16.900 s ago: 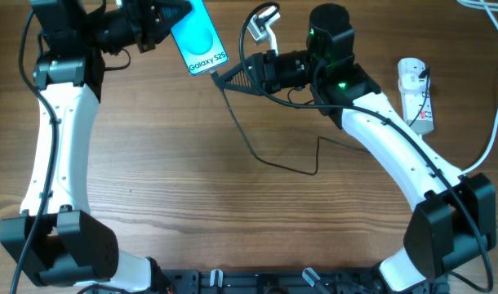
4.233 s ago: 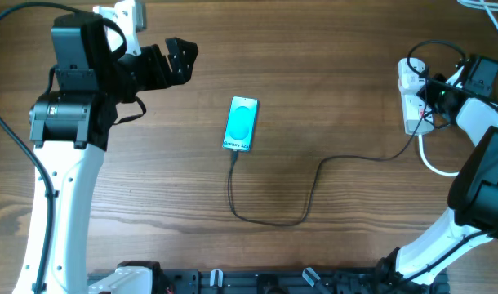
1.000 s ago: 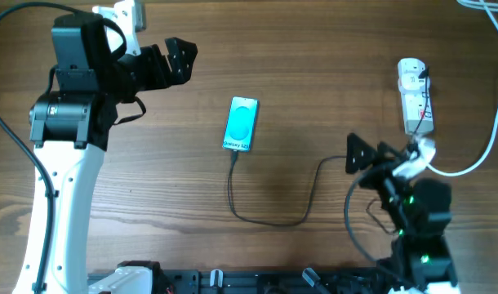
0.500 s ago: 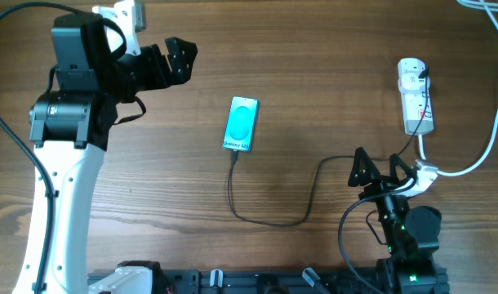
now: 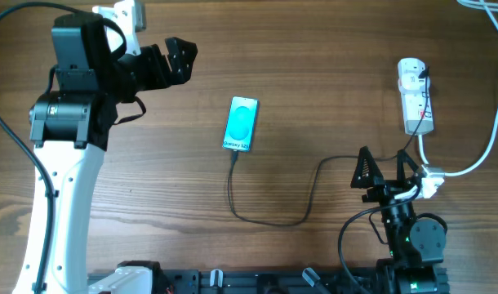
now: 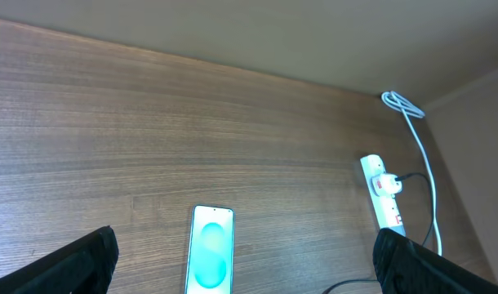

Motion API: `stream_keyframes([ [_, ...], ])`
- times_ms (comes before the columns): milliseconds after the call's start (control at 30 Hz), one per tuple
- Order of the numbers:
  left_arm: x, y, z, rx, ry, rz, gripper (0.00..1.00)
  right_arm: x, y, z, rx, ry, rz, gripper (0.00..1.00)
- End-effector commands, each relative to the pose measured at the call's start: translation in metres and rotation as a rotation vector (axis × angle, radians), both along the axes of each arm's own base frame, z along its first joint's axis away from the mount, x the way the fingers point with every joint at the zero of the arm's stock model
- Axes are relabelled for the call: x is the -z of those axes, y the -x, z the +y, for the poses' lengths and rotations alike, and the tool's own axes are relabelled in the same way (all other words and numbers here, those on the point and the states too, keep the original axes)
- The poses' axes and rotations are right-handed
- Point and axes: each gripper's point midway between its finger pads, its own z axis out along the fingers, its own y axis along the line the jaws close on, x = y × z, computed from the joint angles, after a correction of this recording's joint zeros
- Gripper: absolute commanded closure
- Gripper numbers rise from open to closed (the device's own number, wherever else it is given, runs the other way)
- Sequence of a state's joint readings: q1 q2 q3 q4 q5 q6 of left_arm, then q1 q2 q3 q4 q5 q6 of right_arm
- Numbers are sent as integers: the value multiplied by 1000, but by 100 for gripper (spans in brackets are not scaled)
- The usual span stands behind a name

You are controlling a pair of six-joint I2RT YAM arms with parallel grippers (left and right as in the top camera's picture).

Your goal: Plug charger to phone and switch on socket

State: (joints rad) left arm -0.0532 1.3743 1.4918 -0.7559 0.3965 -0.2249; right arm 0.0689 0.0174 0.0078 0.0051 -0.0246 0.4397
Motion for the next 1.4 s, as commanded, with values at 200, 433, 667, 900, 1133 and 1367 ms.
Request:
stream_keyframes([
  [200,-2,0,1,2,-7,-11,1,1,0,-1,6,18,-1,0],
  [433,12,11,14,-57,-58,57,0,1,0,-1,6,18,-1,0],
  [667,15,45,32,-143,-114,-85,0,1,0,-1,6,18,-1,0],
  [900,69,102,36,-140,-123,-354,0,1,0,-1,6,18,-1,0],
  [1133,123,131,38,-155,-99,-549,0,1,0,-1,6,18,-1,0],
  [1367,154,139,46,-202,-108,-605,0,1,0,-1,6,18,-1,0],
])
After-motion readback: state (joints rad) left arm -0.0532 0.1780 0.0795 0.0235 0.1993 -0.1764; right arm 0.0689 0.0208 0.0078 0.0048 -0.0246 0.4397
